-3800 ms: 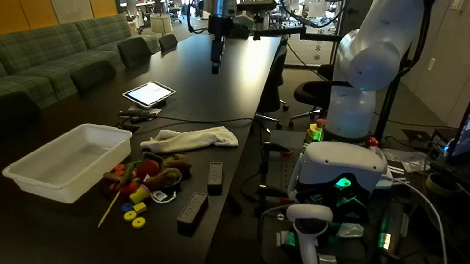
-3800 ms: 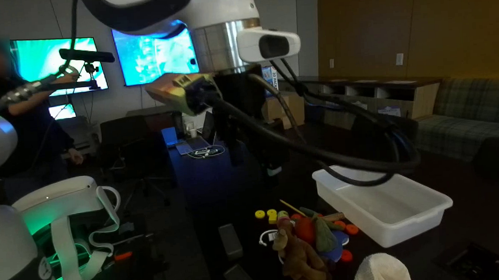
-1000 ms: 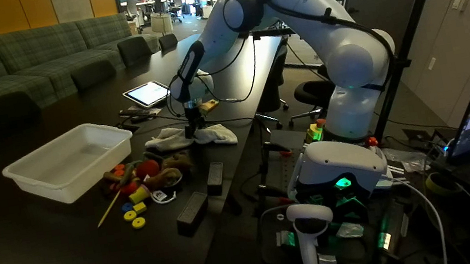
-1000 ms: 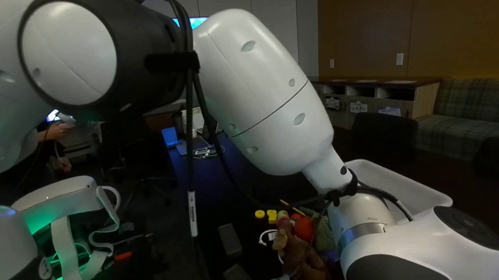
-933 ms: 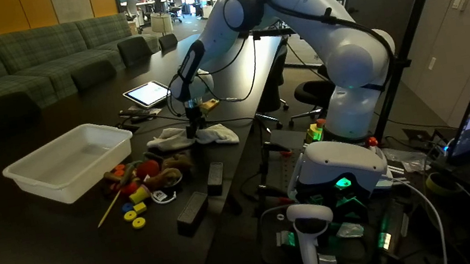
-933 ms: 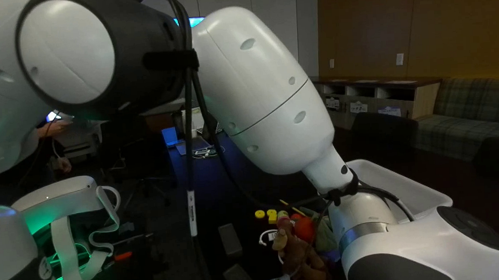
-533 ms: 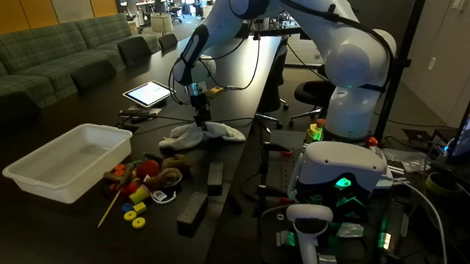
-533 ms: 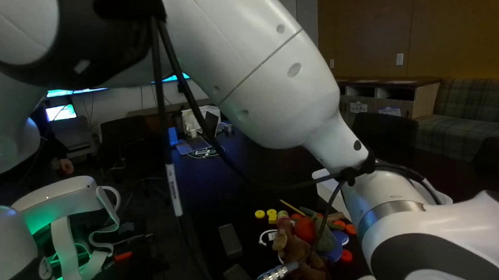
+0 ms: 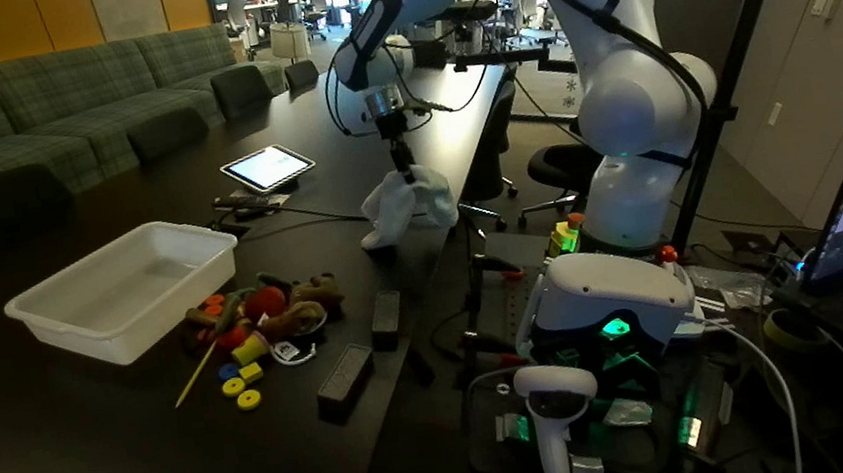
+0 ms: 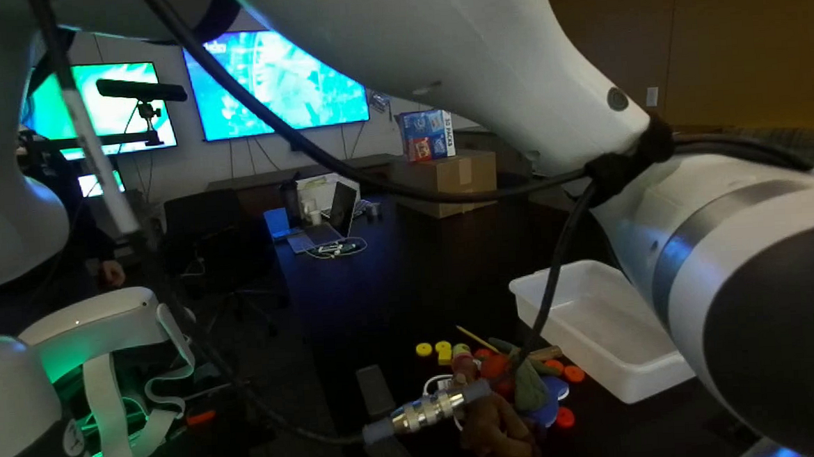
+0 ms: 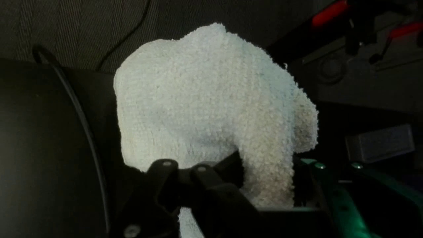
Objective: Use the white towel to move the objects to the left, then put the towel in the bowl
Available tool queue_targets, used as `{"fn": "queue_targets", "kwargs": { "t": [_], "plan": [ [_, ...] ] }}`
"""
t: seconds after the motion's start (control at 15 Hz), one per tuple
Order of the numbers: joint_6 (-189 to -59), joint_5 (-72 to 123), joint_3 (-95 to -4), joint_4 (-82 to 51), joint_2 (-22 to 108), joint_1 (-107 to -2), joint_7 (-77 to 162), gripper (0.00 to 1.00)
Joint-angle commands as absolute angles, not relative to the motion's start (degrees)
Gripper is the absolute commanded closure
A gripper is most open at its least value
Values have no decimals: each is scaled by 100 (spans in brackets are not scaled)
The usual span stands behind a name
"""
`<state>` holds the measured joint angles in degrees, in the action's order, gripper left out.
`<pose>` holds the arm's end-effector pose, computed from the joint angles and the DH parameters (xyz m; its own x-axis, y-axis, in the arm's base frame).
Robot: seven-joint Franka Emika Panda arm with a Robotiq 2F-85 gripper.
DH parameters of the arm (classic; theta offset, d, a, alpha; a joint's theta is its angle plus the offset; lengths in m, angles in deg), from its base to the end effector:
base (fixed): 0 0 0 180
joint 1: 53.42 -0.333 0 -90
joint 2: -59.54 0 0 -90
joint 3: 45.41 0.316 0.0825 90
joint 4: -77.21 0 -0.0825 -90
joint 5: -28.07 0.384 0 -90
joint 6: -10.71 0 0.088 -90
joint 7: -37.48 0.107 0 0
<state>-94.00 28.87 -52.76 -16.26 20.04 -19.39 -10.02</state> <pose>0.4774 -0.4102 0.1900 0.9159 0.1585 -0.3687 0.0455 -0.9538 -0.2970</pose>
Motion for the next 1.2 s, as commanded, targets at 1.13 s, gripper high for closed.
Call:
{"fn": "queue_targets", "kwargs": {
  "t": [1.13],
  "plan": [
    [-11421,1742,-5264,-4996,2875,-3009,-1342,84]
  ]
}}
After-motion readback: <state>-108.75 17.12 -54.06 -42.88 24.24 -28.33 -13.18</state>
